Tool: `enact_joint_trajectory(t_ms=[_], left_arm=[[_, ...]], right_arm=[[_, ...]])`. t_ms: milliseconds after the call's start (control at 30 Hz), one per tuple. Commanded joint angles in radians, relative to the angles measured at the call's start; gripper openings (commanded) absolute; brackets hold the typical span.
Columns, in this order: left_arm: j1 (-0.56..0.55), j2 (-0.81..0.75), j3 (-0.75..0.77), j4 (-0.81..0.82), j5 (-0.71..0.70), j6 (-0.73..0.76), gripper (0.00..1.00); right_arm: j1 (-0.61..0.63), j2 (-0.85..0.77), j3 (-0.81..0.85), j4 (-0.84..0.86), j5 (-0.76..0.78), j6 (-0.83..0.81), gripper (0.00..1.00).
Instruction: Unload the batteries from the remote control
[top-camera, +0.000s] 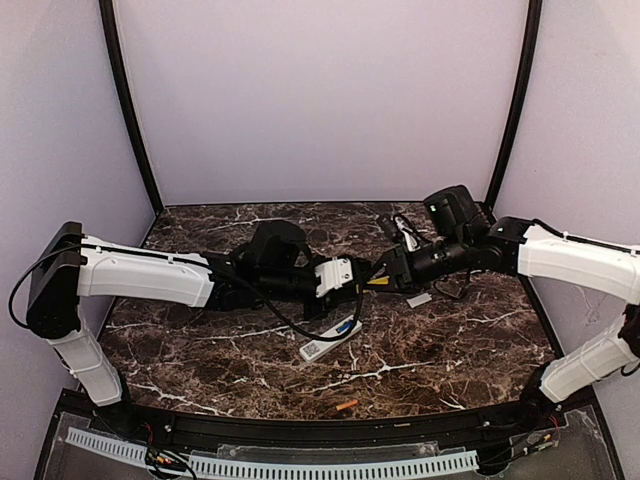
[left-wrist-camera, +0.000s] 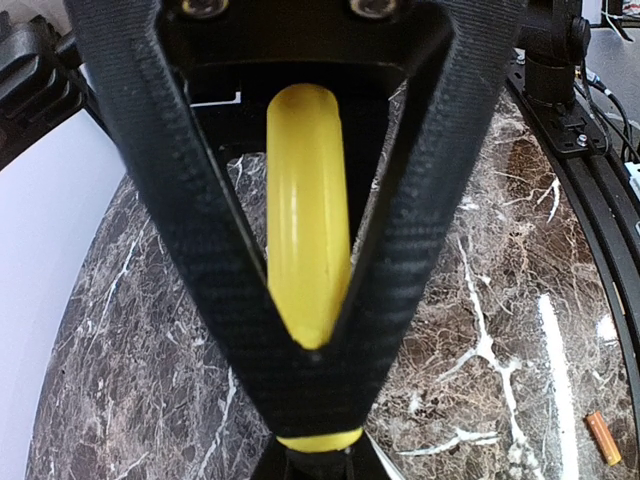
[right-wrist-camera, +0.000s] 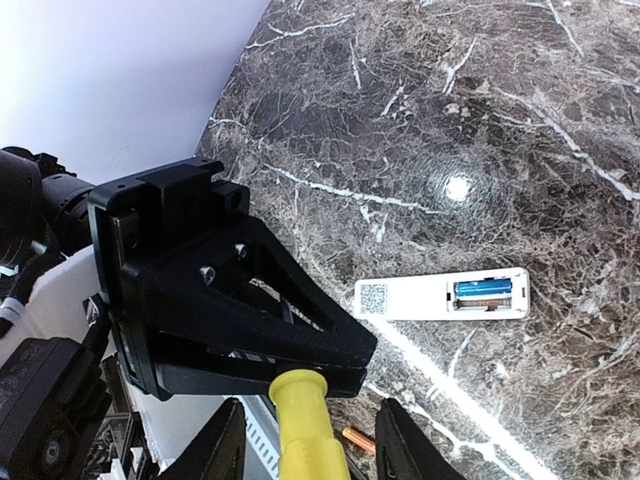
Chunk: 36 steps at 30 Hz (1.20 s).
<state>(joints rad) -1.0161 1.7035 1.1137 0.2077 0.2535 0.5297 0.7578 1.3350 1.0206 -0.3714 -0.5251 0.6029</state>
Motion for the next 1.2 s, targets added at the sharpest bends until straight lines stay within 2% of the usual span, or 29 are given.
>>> enact_joint_trajectory(t_ms=[0, 167, 400, 700, 800, 867, 900, 933, 967, 1033, 1167], left_arm=[[0.006, -0.018, 0.008, 0.023, 0.019, -0.02, 0.0], [0.007, -0.009, 0.015, 0.024, 0.018, -0.02, 0.0], [0.007, -0.011, 0.011, 0.024, 0.022, -0.017, 0.0], [0.006, -0.019, -0.002, 0.033, 0.029, -0.009, 0.0], [0.006, -0.026, -0.006, 0.028, 0.029, -0.006, 0.04], [0.006, -0.035, -0.017, 0.029, 0.023, -0.006, 0.18], [0.005, -0.039, -0.023, 0.032, 0.018, -0.005, 0.32], [0.006, -0.051, -0.043, 0.049, 0.009, -0.012, 0.4], [0.005, -0.064, -0.053, 0.059, 0.004, -0.015, 0.54], [0.007, -0.086, -0.089, 0.087, -0.012, -0.024, 0.7], [0.01, -0.117, -0.134, 0.1, -0.06, -0.052, 0.81]], right_arm=[[-0.006, 0.026, 0.006, 0.056, -0.056, 0.01, 0.42], [-0.006, 0.036, -0.001, 0.084, -0.11, 0.022, 0.37], [-0.007, 0.044, -0.006, 0.091, -0.114, 0.023, 0.25], [-0.006, 0.047, -0.008, 0.09, -0.115, 0.018, 0.0], [-0.008, 0.045, -0.009, 0.084, -0.111, 0.01, 0.0], [-0.008, 0.04, -0.007, 0.071, -0.101, 0.003, 0.0], [-0.009, 0.036, -0.004, 0.059, -0.094, -0.004, 0.0], [-0.01, 0.033, -0.002, 0.046, -0.085, -0.01, 0.0], [-0.013, 0.031, 0.001, 0.032, -0.077, -0.016, 0.0], [-0.019, 0.026, 0.005, 0.006, -0.061, -0.027, 0.0], [-0.034, 0.011, 0.008, -0.028, -0.036, -0.035, 0.0]])
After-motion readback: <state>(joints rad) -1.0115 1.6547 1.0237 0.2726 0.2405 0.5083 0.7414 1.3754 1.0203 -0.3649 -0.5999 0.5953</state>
